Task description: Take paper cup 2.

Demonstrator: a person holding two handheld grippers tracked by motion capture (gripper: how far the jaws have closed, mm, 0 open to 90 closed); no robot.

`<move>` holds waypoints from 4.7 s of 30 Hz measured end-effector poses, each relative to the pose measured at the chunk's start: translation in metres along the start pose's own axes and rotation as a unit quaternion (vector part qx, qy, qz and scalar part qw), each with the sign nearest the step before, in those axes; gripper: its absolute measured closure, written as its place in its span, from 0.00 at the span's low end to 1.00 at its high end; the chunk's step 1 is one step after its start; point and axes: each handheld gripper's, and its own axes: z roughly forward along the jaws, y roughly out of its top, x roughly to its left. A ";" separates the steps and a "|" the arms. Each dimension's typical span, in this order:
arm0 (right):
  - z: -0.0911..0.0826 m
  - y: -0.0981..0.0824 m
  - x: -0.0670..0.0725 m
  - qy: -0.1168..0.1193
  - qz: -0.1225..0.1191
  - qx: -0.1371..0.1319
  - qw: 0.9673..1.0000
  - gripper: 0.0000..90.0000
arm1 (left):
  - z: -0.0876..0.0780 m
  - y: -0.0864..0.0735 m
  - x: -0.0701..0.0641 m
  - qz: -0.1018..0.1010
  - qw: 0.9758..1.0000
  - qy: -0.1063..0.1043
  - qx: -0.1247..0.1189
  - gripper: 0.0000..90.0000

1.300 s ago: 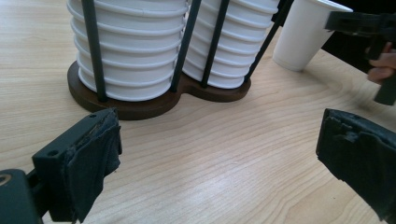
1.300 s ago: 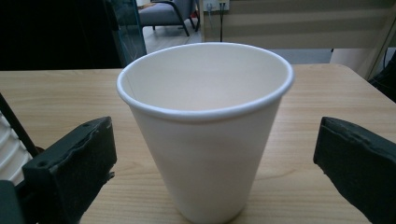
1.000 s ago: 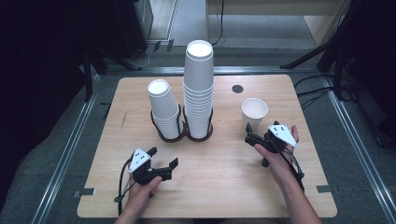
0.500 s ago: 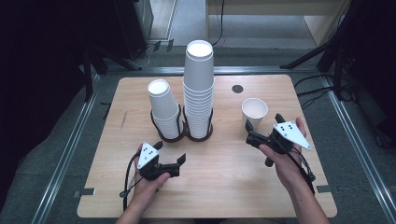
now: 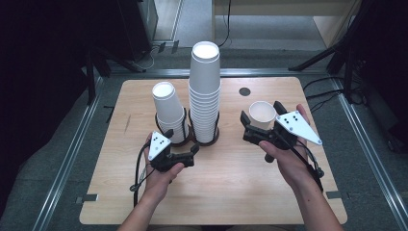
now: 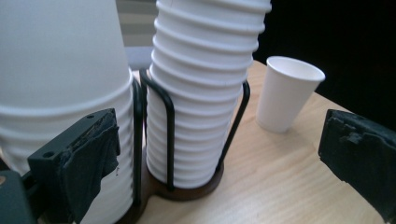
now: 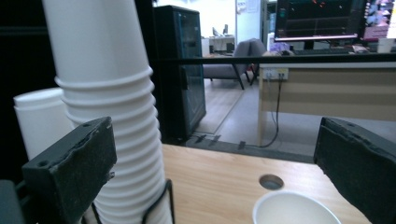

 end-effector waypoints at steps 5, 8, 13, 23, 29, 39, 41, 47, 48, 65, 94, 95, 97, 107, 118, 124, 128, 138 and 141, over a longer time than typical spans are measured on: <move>0.009 0.013 0.015 0.019 0.000 -0.006 1.000 0.00 | 0.010 0.013 -0.005 -0.001 1.000 0.000 -0.013 0.00; 0.013 0.020 0.023 0.032 0.001 -0.009 0.999 0.00 | 0.017 0.019 -0.010 0.004 1.000 0.004 -0.016 0.00; 0.023 0.030 0.034 0.047 0.003 -0.007 0.999 0.00 | 0.027 0.027 -0.015 0.005 1.000 0.013 -0.020 0.00; 0.045 0.044 0.044 0.066 -0.001 0.007 0.998 0.00 | 0.049 0.032 -0.018 0.003 0.999 0.028 -0.022 0.00; 0.064 0.051 0.051 0.076 -0.008 0.011 0.997 0.00 | 0.059 0.036 -0.020 0.003 0.999 0.041 -0.030 0.00; 0.094 0.055 0.060 0.101 -0.012 0.034 0.994 0.00 | 0.070 0.039 -0.024 0.009 0.998 0.049 -0.040 0.00; 0.098 0.055 0.061 0.104 -0.013 0.040 0.994 0.00 | 0.072 0.040 -0.025 0.009 0.998 0.051 -0.041 0.00; 0.110 0.055 0.060 0.118 0.002 0.054 0.992 0.00 | 0.076 0.039 -0.026 0.009 0.997 0.063 -0.050 0.00; 0.112 0.054 0.059 0.119 0.002 0.056 0.991 0.00 | 0.077 0.039 -0.026 0.007 0.997 0.063 -0.050 0.00; 0.131 0.046 0.060 0.136 0.004 0.092 0.986 0.10 | 0.084 0.037 -0.025 0.019 0.996 0.078 -0.045 0.00; 0.127 0.056 0.069 0.113 -0.017 0.064 0.991 0.15 | 0.084 0.036 -0.023 0.018 0.995 0.085 -0.041 0.06; 0.126 0.057 0.069 0.113 -0.017 0.061 0.992 0.15 | 0.084 0.036 -0.023 0.020 0.995 0.084 -0.040 0.06; 0.125 0.059 0.069 0.112 -0.017 0.055 0.992 0.15 | 0.084 0.036 -0.023 0.019 0.995 0.084 -0.040 0.06; 0.120 0.072 0.072 0.101 -0.013 0.030 0.994 0.15 | 0.084 0.036 -0.023 0.019 0.995 0.086 -0.039 0.06; 0.111 0.086 0.069 0.097 -0.001 -0.015 0.995 0.15 | 0.084 0.036 -0.023 0.019 0.995 0.085 -0.039 0.06; 0.105 0.091 0.070 0.104 0.004 -0.026 0.994 0.15 | 0.083 0.036 -0.023 0.020 0.996 0.081 -0.038 0.07; 0.104 0.093 0.070 0.106 0.010 -0.031 0.994 0.15 | 0.083 0.036 -0.023 0.020 0.996 0.081 -0.039 0.07; 0.098 0.104 0.069 0.109 0.016 -0.051 0.993 0.15 | 0.083 0.036 -0.022 0.019 0.996 0.080 -0.038 0.07; 0.094 0.109 0.069 0.111 0.017 -0.061 0.992 0.15 | 0.083 0.036 -0.022 0.019 0.996 0.080 -0.038 0.07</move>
